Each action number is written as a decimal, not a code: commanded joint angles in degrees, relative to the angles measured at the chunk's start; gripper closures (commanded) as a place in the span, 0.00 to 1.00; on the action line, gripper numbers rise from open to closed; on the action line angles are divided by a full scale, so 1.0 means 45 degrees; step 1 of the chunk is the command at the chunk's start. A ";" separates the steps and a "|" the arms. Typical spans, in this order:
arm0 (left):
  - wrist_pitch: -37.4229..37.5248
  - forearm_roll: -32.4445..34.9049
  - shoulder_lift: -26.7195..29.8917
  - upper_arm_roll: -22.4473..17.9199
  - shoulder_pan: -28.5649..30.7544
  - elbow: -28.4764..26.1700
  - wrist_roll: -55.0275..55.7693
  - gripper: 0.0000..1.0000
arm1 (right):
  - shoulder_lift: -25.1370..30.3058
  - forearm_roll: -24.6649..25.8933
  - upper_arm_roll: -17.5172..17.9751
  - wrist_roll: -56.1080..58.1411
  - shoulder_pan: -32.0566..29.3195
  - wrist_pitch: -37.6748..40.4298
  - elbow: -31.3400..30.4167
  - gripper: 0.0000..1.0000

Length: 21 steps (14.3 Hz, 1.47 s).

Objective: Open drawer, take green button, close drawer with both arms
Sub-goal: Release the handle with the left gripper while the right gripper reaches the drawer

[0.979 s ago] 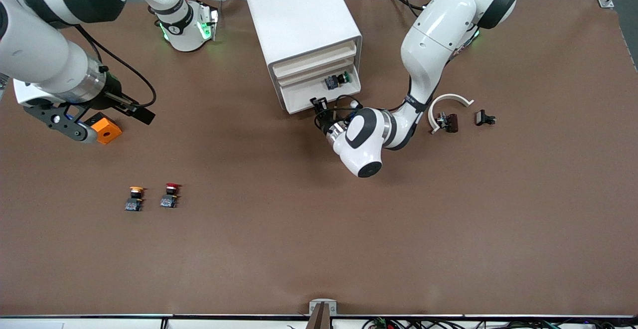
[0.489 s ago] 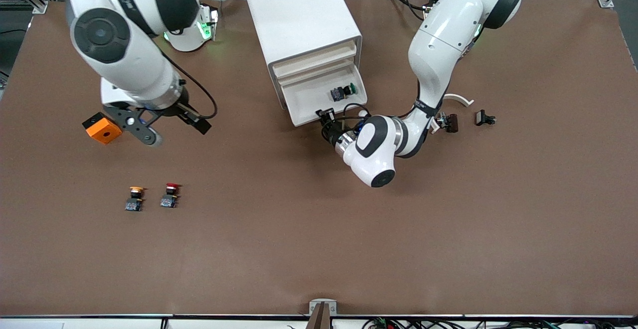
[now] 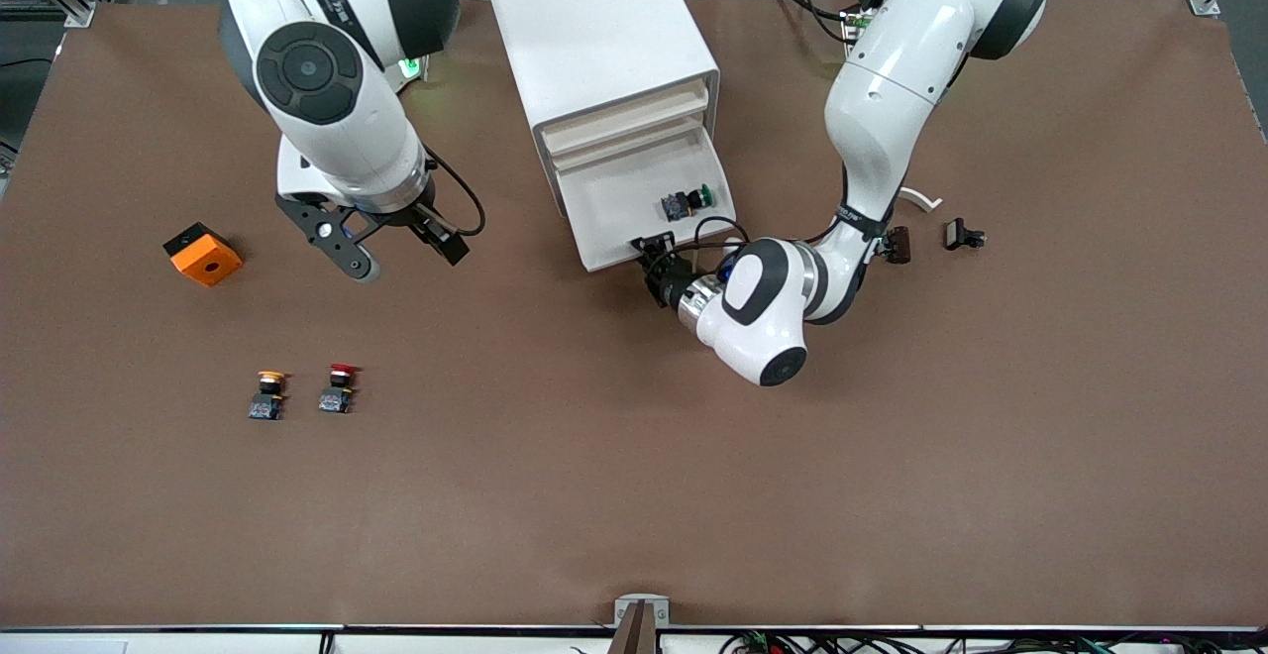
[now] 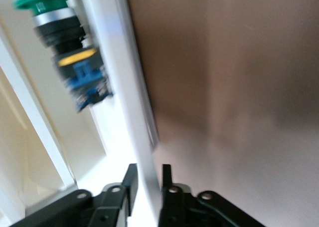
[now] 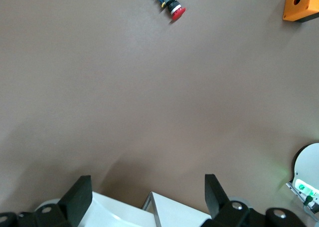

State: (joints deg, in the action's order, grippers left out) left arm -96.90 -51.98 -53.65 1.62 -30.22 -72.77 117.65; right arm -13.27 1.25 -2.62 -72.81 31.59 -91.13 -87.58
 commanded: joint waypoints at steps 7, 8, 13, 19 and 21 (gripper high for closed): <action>0.0029 0.1037 0.1548 -0.2291 -0.0140 0.0936 -0.2490 0.00 | -0.0760 -0.0628 -0.0102 -0.2857 0.1277 -0.0704 0.0322 0.00; 0.0029 0.1854 0.1840 -0.2312 -0.0121 0.1013 -0.2994 0.00 | -0.0858 -0.0629 -0.0102 -0.3519 0.1628 -0.1016 0.0322 0.00; 0.0224 0.7536 0.3424 -0.2176 -0.0160 0.0936 -0.7019 0.00 | -0.2066 -0.0648 -0.0102 -0.6703 0.3152 -0.2268 0.0730 0.00; 0.0752 1.0472 0.4634 -0.2215 -0.0140 0.0741 -1.1003 0.00 | -0.4235 -0.0843 -0.0102 -0.9790 0.4325 -0.2987 0.2236 0.00; 0.0810 1.0845 0.4927 -0.2215 -0.0024 0.0721 -1.1765 0.00 | -0.4587 -0.1018 -0.0102 -1.0321 0.4463 -0.3634 0.2236 0.00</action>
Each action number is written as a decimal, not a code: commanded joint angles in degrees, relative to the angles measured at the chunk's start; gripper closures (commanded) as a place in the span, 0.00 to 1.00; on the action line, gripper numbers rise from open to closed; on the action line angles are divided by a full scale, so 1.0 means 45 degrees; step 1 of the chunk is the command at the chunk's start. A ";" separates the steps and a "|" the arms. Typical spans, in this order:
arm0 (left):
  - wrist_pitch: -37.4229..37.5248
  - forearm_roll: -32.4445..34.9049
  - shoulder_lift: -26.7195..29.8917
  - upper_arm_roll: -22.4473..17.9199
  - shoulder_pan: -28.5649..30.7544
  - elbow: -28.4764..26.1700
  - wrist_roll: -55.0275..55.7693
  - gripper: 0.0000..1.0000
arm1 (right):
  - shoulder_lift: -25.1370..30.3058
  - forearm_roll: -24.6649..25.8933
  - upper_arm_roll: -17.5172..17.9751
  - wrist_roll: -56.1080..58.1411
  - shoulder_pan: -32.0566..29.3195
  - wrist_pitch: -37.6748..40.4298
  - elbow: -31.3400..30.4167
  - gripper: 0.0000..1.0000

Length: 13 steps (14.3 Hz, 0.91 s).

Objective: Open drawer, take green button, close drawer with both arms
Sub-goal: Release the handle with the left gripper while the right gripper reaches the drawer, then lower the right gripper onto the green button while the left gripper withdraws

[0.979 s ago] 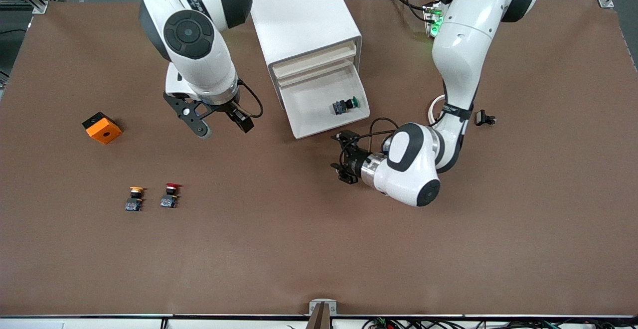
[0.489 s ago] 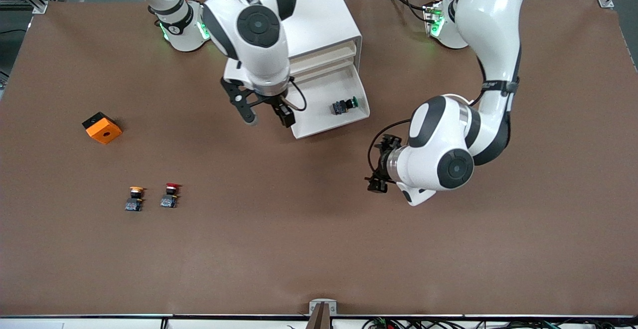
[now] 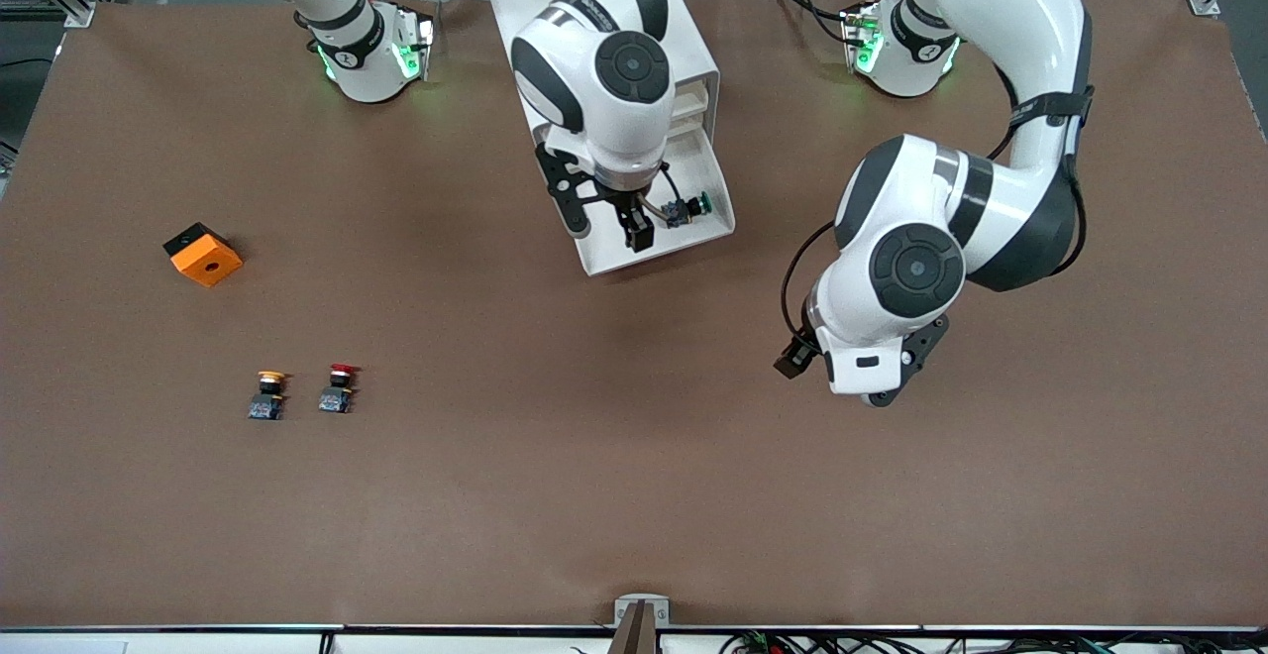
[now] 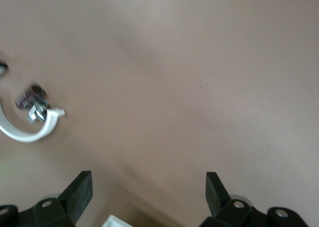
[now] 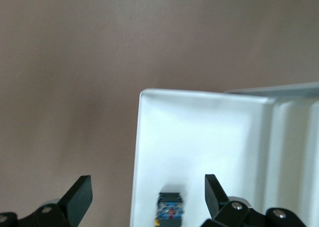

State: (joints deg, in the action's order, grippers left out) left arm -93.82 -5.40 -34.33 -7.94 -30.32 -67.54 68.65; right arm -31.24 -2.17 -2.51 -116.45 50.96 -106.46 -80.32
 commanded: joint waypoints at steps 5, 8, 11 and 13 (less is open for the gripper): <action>0.1083 0.1238 0.1437 -0.0170 0.0603 -0.0499 -0.4079 0.00 | -0.1298 -0.0708 -0.0126 -0.0763 0.0569 -0.0931 0.0622 0.00; 0.1494 0.1298 0.1925 -0.0170 0.1169 -0.0537 -0.5699 0.00 | -0.1436 -0.1293 -0.0106 -0.0686 0.0745 -0.1010 0.0603 0.00; 0.1592 0.1317 0.2530 -0.0170 0.1775 -0.0771 -0.6931 0.00 | -0.1513 -0.1743 -0.0106 -0.0627 0.0901 -0.1010 0.0583 0.00; 0.1573 0.1317 0.2960 -0.0150 0.2126 -0.1083 -0.7712 0.00 | -0.1708 -0.1764 -0.0106 -0.0607 0.1076 -0.1049 0.0583 0.00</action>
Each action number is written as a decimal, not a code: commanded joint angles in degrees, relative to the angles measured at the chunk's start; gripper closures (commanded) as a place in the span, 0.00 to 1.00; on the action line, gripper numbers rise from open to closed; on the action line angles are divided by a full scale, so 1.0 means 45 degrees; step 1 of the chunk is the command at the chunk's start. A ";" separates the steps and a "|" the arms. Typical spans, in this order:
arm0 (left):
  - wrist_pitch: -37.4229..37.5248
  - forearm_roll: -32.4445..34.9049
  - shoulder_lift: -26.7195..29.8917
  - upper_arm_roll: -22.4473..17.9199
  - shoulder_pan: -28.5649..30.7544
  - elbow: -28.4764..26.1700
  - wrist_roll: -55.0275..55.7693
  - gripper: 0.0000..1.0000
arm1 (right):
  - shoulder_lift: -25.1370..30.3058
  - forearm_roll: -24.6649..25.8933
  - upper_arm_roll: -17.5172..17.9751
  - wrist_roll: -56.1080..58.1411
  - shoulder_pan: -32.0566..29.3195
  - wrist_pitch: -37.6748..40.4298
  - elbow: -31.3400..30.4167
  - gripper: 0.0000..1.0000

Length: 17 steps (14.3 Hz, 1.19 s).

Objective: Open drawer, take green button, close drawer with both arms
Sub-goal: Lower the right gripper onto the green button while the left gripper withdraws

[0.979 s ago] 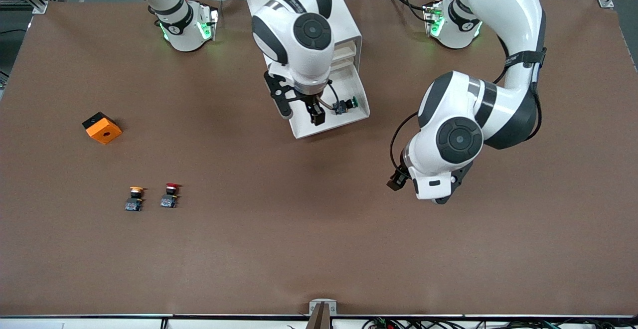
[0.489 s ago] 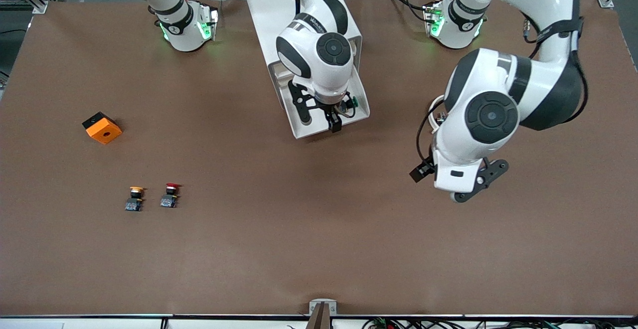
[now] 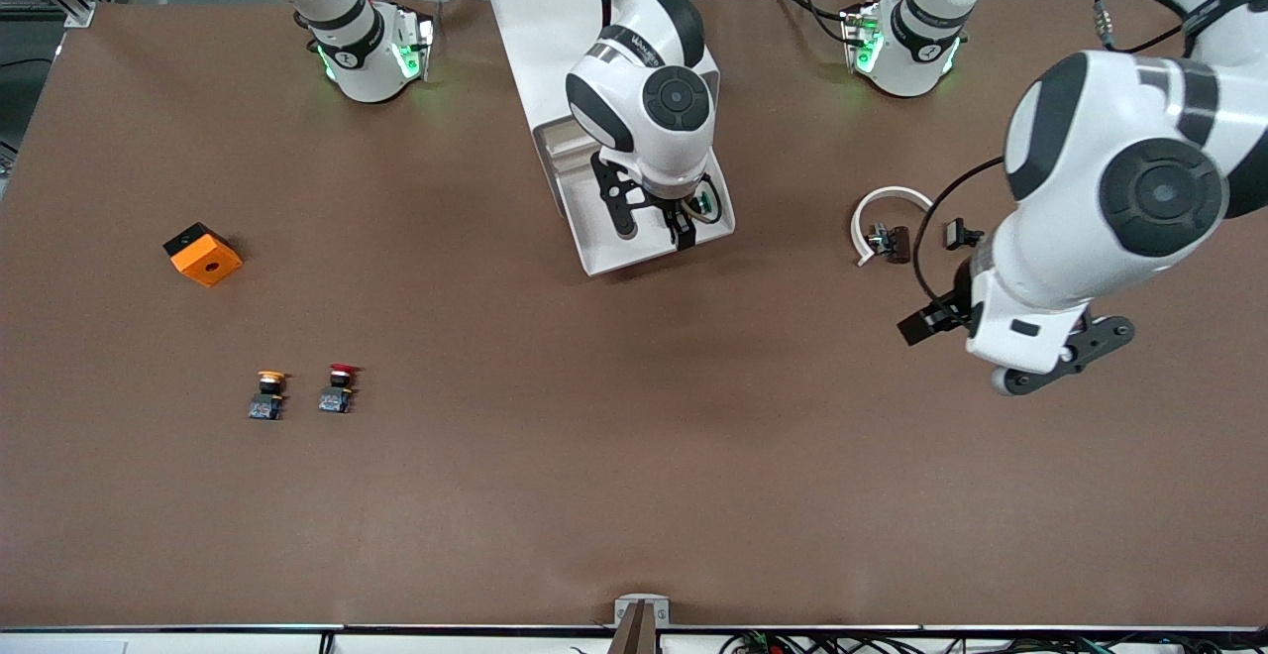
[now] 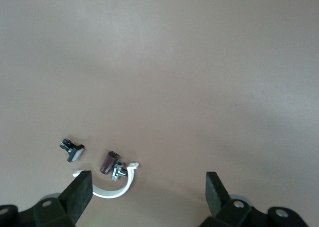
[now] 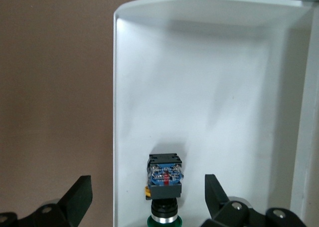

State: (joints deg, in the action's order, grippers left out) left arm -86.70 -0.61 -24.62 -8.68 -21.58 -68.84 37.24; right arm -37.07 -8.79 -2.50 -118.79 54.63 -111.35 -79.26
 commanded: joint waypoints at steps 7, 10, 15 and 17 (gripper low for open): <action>-0.0283 0.0233 0.2402 0.0073 0.1316 -0.2123 -0.3290 0.00 | -0.0961 -0.0215 -0.0128 0.0127 0.0478 -0.0587 0.0308 0.00; -0.1023 0.0214 0.3475 0.0073 0.1572 -0.3642 -0.4133 0.00 | -0.1058 -0.0195 -0.0128 0.0186 0.0478 -0.0587 0.0308 0.00; -0.2706 0.0233 0.5100 0.0073 0.1514 -0.6246 -0.4193 0.00 | -0.1059 -0.0215 -0.0128 0.0479 0.0458 -0.0568 0.0289 0.00; -0.2609 0.0233 0.5255 0.0073 0.1553 -0.6227 -0.4678 0.00 | -0.1059 -0.0215 -0.0128 0.0518 0.0478 -0.0568 0.0270 0.00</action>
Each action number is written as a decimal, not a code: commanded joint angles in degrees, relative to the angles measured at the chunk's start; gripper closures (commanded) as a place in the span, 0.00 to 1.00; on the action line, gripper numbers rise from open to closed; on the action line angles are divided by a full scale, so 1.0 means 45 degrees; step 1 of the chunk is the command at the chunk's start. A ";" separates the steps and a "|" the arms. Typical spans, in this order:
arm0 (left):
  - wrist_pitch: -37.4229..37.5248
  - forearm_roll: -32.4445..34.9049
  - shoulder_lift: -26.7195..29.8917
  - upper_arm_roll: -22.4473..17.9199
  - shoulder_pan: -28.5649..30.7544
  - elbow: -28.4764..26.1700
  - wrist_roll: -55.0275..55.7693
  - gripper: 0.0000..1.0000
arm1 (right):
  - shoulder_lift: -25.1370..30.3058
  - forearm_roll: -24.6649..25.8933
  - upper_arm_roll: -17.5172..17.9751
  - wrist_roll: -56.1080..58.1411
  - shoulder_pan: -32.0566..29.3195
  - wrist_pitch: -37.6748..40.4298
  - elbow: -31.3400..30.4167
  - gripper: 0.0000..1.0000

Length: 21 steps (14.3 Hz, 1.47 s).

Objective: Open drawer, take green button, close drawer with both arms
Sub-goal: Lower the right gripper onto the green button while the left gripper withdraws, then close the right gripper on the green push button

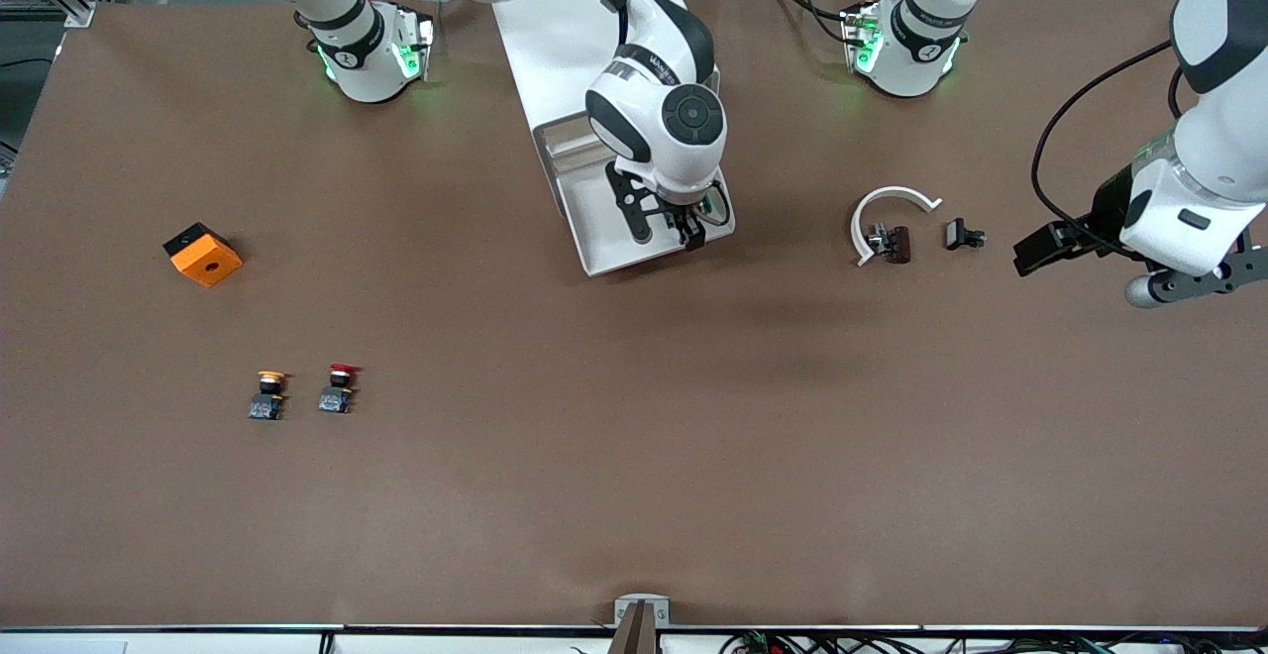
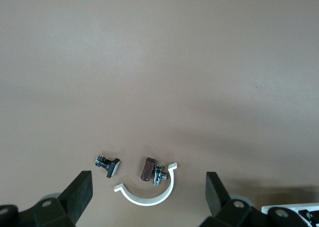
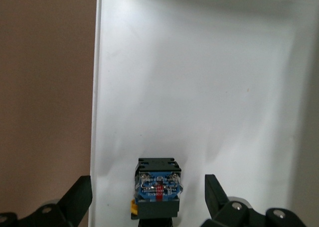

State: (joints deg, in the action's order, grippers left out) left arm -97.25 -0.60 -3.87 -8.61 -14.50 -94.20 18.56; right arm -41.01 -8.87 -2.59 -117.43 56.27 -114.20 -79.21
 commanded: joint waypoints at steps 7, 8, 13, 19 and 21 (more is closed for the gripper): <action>-0.0186 0.0230 0.0489 0.0058 -0.0137 -0.0610 -0.0979 0.00 | -0.0456 -0.0217 -0.0108 0.0451 0.0288 -0.0052 0.0259 0.01; -0.0206 0.0230 0.0450 0.0058 -0.0137 -0.0610 -0.0979 0.00 | -0.0457 -0.0217 -0.0108 0.0451 0.0288 -0.0072 0.0259 0.09; -0.0264 0.0230 0.0216 0.0077 -0.0196 -0.0610 -0.0960 0.00 | -0.0457 -0.0275 -0.0088 0.0412 0.0288 -0.0287 0.0259 0.74; -0.0323 0.0250 0.0079 0.0077 -0.0215 -0.0610 -0.0960 0.00 | -0.0419 -0.0295 -0.0088 0.0412 0.0211 -0.0366 0.0357 1.00; -0.0342 0.0250 0.0021 0.0077 -0.0255 -0.0610 -0.0960 0.00 | -0.0340 -0.0275 -0.0088 0.0451 0.0055 -0.0307 0.0648 1.00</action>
State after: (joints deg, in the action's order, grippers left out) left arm -97.79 -0.60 -3.70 -8.37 -15.27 -96.61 14.80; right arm -42.41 -8.90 -2.72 -115.95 56.99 -116.23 -78.54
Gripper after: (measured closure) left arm 0.000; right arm 0.581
